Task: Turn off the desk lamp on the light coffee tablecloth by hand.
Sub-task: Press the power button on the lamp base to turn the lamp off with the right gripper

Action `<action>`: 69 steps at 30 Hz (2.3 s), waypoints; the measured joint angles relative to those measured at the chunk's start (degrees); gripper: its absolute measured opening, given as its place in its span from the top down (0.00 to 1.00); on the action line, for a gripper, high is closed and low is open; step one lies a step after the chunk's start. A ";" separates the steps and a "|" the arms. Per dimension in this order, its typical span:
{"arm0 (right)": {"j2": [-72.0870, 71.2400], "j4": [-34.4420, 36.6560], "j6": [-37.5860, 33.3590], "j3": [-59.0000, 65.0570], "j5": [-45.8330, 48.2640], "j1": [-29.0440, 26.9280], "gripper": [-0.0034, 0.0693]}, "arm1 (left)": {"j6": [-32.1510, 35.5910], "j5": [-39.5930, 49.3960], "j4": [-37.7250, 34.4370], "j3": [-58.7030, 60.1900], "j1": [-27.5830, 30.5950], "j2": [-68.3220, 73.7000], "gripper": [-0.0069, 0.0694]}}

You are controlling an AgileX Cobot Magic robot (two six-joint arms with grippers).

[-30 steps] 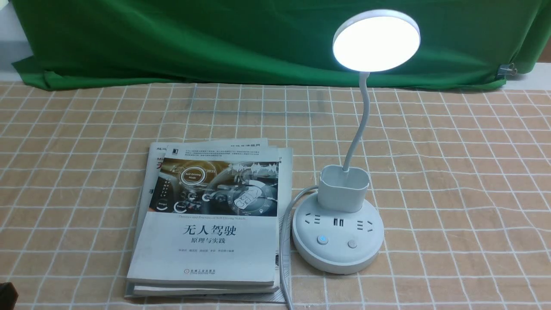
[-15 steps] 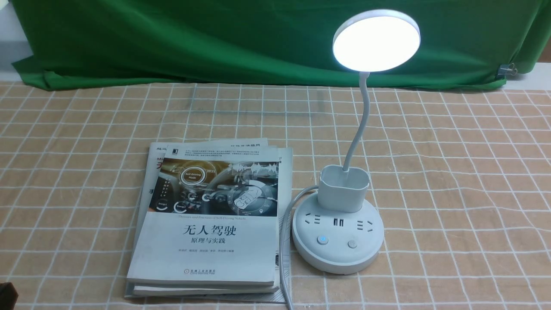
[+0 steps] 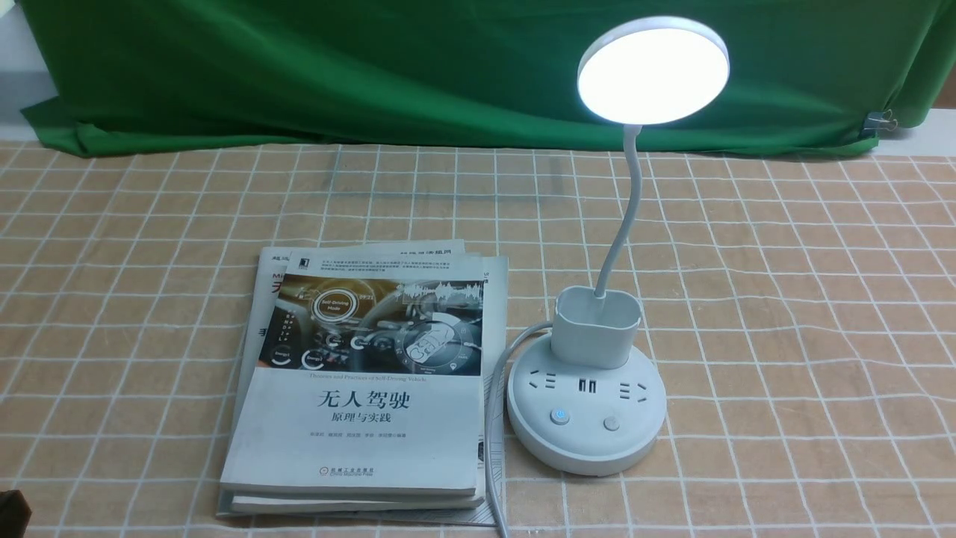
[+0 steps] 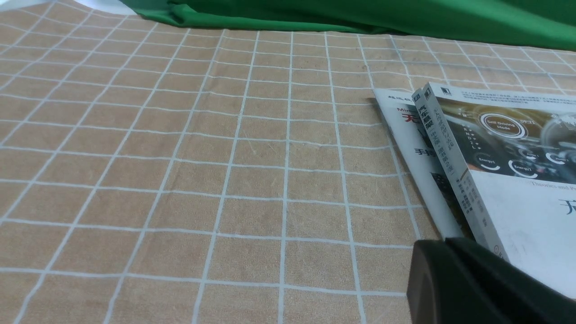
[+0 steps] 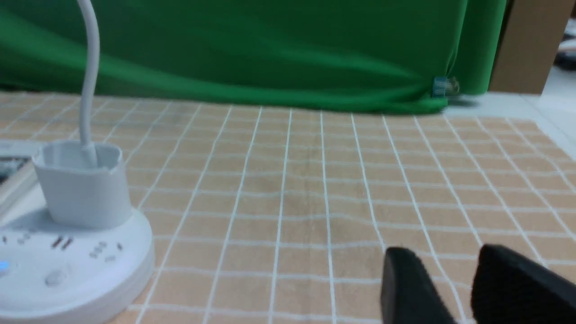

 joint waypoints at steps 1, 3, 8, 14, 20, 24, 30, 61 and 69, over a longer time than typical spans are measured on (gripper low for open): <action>0.00 0.37 0.16 0.00 -1.02 0.00 0.62 | 0.00 0.00 0.00 0.00 0.00 0.00 0.90; 0.00 2.01 2.22 0.00 -2.68 0.00 0.62 | 0.00 0.00 0.00 0.00 0.00 0.00 0.90; 0.00 7.45 20.75 0.00 -10.80 0.00 0.62 | 0.00 0.00 0.00 0.00 0.00 0.00 0.90; 0.00 8.46 31.90 0.00 -17.35 0.00 0.63 | 0.00 0.00 0.00 0.00 0.00 0.00 0.90; 1.26 8.56 31.89 -2.53 -10.19 1.81 0.83 | 0.00 0.00 0.00 0.00 0.00 0.00 0.90; 9.44 8.56 25.14 -13.26 5.49 5.76 0.90 | 0.00 0.00 0.00 0.00 0.00 0.00 0.90; 33.61 8.44 14.32 -33.26 30.01 12.61 0.91 | 0.00 0.00 0.00 0.00 0.00 0.00 0.90; 99.27 0.90 16.64 -67.76 35.54 32.65 0.90 | -0.05 0.00 0.00 0.00 0.00 0.00 0.90; 100.94 0.90 16.54 -68.61 34.86 32.65 0.90 | -0.05 0.00 0.00 0.00 0.00 0.00 0.90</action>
